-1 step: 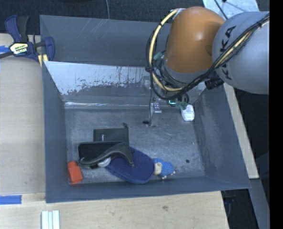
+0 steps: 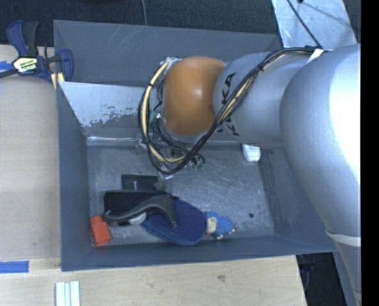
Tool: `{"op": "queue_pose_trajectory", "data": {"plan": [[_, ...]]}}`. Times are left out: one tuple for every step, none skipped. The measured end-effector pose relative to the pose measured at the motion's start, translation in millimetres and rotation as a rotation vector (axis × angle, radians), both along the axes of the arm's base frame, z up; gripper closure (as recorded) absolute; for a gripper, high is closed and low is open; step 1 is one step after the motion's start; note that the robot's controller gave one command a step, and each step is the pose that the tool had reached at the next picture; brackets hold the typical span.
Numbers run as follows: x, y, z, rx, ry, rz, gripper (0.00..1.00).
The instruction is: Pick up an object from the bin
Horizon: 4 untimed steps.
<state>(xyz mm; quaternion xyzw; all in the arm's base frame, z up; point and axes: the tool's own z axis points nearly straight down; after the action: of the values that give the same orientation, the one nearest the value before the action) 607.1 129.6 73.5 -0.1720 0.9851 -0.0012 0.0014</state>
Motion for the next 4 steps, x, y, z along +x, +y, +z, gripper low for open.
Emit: {"op": "queue_pose_trajectory", "data": {"plan": [[-0.2,0.0,0.9,0.003,0.001,-0.006,1.0],[0.9,0.2,1.8,0.003,-0.002,-0.007,0.0],[-73.4,65.5,1.5,-0.005,-0.025,0.235,0.0],[-116.4,93.6,151.9,0.004,-0.007,0.527,0.0]]}}
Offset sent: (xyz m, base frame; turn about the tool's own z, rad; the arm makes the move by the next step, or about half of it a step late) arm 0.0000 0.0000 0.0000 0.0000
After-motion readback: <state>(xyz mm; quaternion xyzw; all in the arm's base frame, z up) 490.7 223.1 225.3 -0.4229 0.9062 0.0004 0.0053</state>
